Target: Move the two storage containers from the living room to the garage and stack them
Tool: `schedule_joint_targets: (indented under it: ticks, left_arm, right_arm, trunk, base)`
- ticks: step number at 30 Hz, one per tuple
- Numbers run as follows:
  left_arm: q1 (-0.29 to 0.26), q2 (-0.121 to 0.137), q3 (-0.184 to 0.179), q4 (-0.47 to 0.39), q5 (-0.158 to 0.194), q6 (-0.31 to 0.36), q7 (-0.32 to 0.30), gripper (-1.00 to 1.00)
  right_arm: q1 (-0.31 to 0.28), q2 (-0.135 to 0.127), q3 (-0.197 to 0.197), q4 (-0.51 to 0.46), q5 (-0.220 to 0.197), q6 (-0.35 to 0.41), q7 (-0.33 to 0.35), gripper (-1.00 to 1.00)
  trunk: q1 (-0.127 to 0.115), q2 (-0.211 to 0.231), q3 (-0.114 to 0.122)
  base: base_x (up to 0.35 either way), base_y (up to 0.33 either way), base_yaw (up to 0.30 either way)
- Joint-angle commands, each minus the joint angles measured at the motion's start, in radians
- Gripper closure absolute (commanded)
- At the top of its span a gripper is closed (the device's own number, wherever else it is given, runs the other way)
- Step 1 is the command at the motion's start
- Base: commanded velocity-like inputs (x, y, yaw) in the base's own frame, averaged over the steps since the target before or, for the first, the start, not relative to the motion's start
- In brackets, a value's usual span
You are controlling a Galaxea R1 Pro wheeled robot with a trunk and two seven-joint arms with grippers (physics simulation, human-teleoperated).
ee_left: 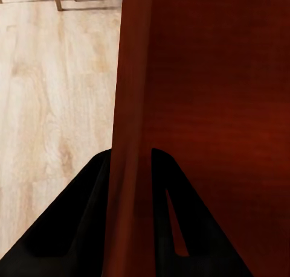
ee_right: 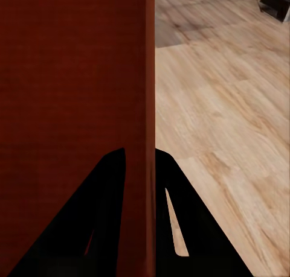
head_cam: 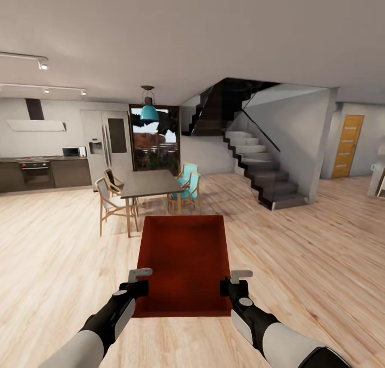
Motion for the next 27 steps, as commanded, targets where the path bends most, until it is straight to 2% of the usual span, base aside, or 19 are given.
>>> schedule_joint_targets:
  ticks: [1, 7, 13, 27]
  left_arm:
    - [-0.001, 0.008, 0.005, -0.004, -0.005, 0.006, 0.013, 1.00]
    - [-0.001, 0.008, 0.005, -0.004, -0.005, 0.006, 0.013, 1.00]
    - [-0.001, 0.008, 0.005, -0.004, -0.005, 0.006, 0.013, 1.00]
    - [-0.001, 0.008, 0.005, -0.004, -0.005, 0.006, 0.013, 1.00]
  right_arm:
    - [0.000, -0.028, 0.004, 0.090, -0.013, -0.005, -0.001, 1.00]
    - [0.000, -0.027, 0.003, 0.090, -0.019, -0.005, -0.003, 1.00]
    - [0.000, -0.028, 0.004, 0.090, -0.033, -0.006, -0.001, 1.00]
    - [0.000, -0.028, 0.004, 0.090, -0.034, -0.007, -0.001, 1.00]
  trunk:
    - [0.001, -0.001, 0.000]
    - [0.001, -0.001, 0.001]
    - [0.001, -0.001, 0.004]
    - [0.001, -0.001, 0.011]
  base:
    - [0.321, 0.138, 0.000]
    - [0.321, 0.138, -0.096]
    - [0.321, 0.138, -0.269]
    - [0.321, 0.138, -0.281]
